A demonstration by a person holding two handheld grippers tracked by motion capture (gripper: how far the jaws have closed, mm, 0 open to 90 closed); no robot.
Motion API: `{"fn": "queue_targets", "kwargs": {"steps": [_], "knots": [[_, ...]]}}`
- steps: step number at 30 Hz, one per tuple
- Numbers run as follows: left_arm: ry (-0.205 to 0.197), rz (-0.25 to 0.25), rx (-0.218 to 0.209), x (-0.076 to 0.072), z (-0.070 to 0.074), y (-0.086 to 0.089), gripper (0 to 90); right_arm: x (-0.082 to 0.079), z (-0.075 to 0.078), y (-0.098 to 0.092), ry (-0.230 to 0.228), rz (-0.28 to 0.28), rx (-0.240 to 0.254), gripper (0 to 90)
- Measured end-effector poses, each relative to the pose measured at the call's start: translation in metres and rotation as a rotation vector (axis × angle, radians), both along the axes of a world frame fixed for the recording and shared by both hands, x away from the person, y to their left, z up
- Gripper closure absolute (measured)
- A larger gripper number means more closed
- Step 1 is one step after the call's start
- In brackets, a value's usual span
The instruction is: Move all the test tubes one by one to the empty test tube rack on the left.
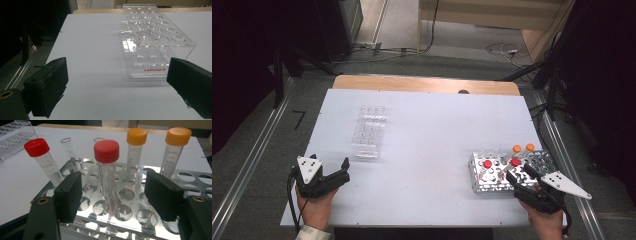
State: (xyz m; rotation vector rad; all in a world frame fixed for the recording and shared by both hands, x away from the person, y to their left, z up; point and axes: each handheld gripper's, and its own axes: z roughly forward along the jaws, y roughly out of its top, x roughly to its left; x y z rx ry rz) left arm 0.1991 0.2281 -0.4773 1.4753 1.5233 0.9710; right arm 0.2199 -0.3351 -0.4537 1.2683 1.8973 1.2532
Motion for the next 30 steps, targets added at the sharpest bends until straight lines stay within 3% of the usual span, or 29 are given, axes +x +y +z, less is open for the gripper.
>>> {"fn": "queue_targets", "kwargs": {"steps": [5, 12, 16, 24, 30], "knots": [[0.002, -0.001, 0.002, 0.000, 0.000, 0.000, 4.1, 0.004, -0.002, 0.005, -0.004, 0.013, -0.008, 40.6], [-0.001, -0.002, 0.002, -0.001, 0.001, 0.000, 4.1, 0.008, -0.004, 0.012, -0.024, 0.003, -0.027, 61.3], [-0.003, -0.003, 0.002, -0.001, 0.001, 0.000, 4.1, 0.011, -0.008, 0.013, -0.006, 0.011, -0.037, 68.5], [-0.003, -0.005, 0.000, -0.001, 0.001, -0.001, 4.1, 0.010, -0.005, 0.013, -0.024, 0.003, -0.032, 70.8], [-0.002, -0.011, 0.002, -0.001, 0.000, -0.002, 4.1, 0.004, 0.016, 0.013, -0.069, -0.001, -0.017, 71.0]]}}
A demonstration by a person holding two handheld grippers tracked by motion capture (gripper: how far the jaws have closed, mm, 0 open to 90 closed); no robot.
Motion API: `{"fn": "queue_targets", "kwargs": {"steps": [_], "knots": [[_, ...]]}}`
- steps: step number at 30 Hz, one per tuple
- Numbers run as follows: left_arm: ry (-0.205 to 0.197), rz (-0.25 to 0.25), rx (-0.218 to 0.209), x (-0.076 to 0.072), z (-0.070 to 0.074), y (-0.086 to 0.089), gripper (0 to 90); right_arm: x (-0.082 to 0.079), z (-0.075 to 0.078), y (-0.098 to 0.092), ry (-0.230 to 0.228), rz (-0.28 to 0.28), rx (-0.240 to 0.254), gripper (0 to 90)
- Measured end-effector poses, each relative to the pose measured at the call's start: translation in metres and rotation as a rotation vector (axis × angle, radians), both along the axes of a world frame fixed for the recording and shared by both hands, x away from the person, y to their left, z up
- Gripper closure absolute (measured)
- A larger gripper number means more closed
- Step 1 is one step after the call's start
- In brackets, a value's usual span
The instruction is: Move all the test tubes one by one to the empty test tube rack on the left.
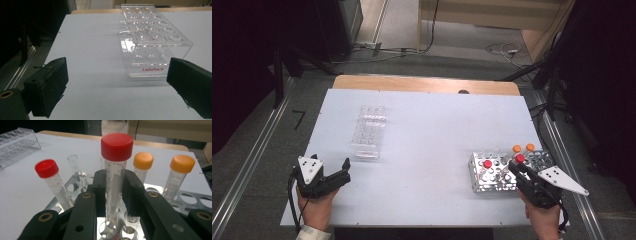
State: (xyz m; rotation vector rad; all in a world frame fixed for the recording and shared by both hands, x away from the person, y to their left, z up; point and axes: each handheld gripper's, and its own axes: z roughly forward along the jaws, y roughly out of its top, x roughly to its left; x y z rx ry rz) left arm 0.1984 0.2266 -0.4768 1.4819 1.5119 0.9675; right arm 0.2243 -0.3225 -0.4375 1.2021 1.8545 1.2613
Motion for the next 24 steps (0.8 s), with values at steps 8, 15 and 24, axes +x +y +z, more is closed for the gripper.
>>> {"fn": "queue_targets", "kwargs": {"steps": [8, 15, 24], "knots": [[0.006, -0.003, 0.005, 0.000, 0.000, 0.000, 4.1, -0.011, 0.024, -0.002, -0.065, 0.019, 0.023, 71.5], [0.008, -0.004, 0.005, 0.000, 0.000, -0.001, 4.1, -0.020, 0.031, 0.003, -0.054, 0.055, 0.024, 71.5], [0.008, -0.007, 0.003, 0.000, 0.000, -0.001, 4.1, -0.026, 0.031, 0.018, -0.039, 0.123, 0.038, 71.5]]}}
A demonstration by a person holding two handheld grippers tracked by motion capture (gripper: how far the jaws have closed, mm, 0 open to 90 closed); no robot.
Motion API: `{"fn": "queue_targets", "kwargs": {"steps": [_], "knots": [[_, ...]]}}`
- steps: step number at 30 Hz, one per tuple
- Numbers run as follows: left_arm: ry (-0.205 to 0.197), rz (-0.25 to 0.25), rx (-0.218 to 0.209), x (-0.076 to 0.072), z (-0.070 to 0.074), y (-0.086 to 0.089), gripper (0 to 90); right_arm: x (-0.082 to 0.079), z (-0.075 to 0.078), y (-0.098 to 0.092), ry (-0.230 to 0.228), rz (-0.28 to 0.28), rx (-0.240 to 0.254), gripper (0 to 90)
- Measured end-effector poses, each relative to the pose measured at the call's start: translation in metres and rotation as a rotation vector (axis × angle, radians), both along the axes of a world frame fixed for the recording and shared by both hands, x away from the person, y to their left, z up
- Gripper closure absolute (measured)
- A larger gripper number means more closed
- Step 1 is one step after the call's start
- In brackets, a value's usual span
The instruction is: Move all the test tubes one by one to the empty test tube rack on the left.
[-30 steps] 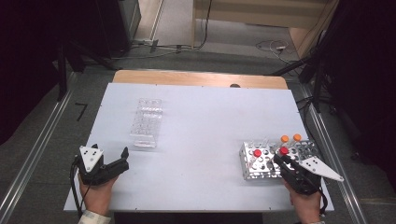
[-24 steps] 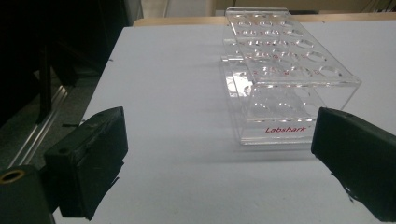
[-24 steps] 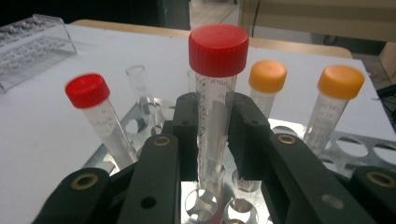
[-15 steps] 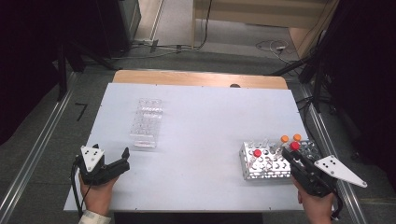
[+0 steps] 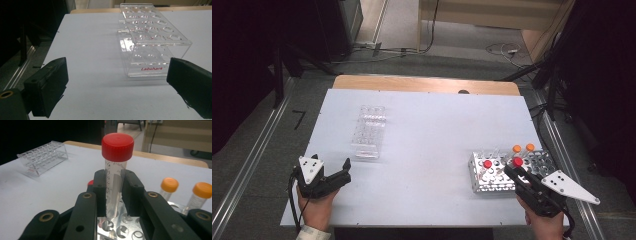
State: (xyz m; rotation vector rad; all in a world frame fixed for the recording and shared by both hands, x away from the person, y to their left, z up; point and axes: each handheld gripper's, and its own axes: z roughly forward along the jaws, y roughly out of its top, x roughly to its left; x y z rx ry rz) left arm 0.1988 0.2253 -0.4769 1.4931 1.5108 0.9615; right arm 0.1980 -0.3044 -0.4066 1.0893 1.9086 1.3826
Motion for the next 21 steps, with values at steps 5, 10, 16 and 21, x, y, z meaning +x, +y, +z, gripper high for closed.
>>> {"fn": "queue_targets", "kwargs": {"steps": [5, 10, 16, 21], "knots": [[-0.004, -0.001, 0.003, -0.001, 0.001, -0.001, 4.4, -0.002, 0.000, 0.012, 0.008, 0.045, 0.002, 71.5], [0.003, -0.004, 0.007, 0.001, 0.000, -0.003, 4.9, -0.001, -0.002, 0.026, 0.016, 0.097, -0.021, 71.5], [0.006, -0.015, 0.000, 0.002, 0.000, -0.006, 5.5, 0.002, -0.006, 0.041, 0.031, 0.133, -0.029, 71.5], [0.013, -0.025, -0.011, 0.004, 0.000, -0.008, 6.0, 0.007, -0.009, 0.056, 0.042, 0.172, -0.043, 71.5]]}}
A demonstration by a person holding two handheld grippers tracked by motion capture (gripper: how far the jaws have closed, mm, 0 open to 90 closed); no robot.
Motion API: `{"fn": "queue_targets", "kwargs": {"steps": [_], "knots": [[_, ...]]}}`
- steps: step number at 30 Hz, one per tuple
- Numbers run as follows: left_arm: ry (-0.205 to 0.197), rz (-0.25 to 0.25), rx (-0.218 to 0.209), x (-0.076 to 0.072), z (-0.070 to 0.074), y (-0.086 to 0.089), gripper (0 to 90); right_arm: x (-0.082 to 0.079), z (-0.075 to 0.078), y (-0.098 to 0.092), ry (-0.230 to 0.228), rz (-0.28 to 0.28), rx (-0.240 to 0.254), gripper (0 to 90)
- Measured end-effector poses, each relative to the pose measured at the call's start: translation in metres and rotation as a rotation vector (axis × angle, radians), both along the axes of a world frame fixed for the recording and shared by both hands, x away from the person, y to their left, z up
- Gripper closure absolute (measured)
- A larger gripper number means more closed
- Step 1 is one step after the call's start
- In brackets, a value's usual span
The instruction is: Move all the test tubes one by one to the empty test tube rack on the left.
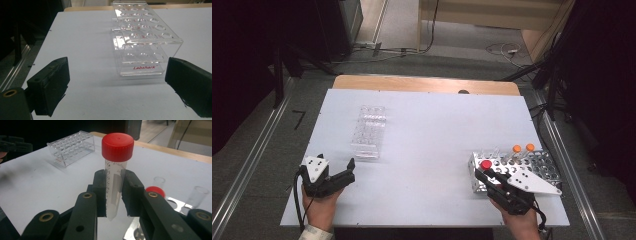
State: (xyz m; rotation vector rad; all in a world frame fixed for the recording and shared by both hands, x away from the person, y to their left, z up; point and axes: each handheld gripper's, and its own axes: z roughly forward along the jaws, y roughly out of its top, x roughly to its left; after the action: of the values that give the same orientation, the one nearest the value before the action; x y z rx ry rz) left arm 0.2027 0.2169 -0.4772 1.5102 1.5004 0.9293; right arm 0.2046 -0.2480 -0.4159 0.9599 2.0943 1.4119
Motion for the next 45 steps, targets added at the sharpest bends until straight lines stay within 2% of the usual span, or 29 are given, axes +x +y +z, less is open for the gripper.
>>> {"fn": "queue_targets", "kwargs": {"steps": [4, 8, 10, 18, 23, 25, 30, 37, 45], "knots": [[-0.004, -0.008, -0.017, 0.001, 0.002, -0.003, 6.0, 0.004, -0.002, 0.013, 0.004, 0.032, -0.004, 71.5], [0.008, -0.023, -0.031, 0.003, 0.004, -0.006, 6.0, 0.008, -0.003, 0.023, 0.010, 0.059, 0.004, 71.5], [0.004, -0.032, -0.050, 0.004, 0.008, -0.009, 6.0, 0.009, -0.003, 0.028, 0.008, 0.065, 0.000, 71.5], [-0.003, -0.064, -0.069, 0.005, 0.016, -0.015, 5.9, 0.017, -0.005, 0.053, 0.012, 0.088, -0.010, 71.5], [0.007, -0.091, -0.075, 0.005, 0.020, -0.019, 6.6, 0.024, -0.006, 0.070, 0.011, 0.102, -0.027, 71.5], [0.016, -0.113, -0.097, 0.005, 0.022, -0.020, 6.7, 0.026, -0.005, 0.077, 0.013, 0.103, -0.026, 71.5], [0.003, -0.133, -0.075, 0.004, 0.028, -0.025, 6.7, 0.029, -0.004, 0.092, 0.000, 0.117, -0.040, 71.5], [-0.046, -0.165, -0.044, 0.002, 0.035, -0.034, 8.9, 0.034, -0.008, 0.113, 0.014, 0.133, -0.058, 71.5], [-0.050, -0.197, -0.045, 0.002, 0.041, -0.042, 8.9, 0.044, -0.012, 0.132, 0.024, 0.127, -0.057, 71.5]]}}
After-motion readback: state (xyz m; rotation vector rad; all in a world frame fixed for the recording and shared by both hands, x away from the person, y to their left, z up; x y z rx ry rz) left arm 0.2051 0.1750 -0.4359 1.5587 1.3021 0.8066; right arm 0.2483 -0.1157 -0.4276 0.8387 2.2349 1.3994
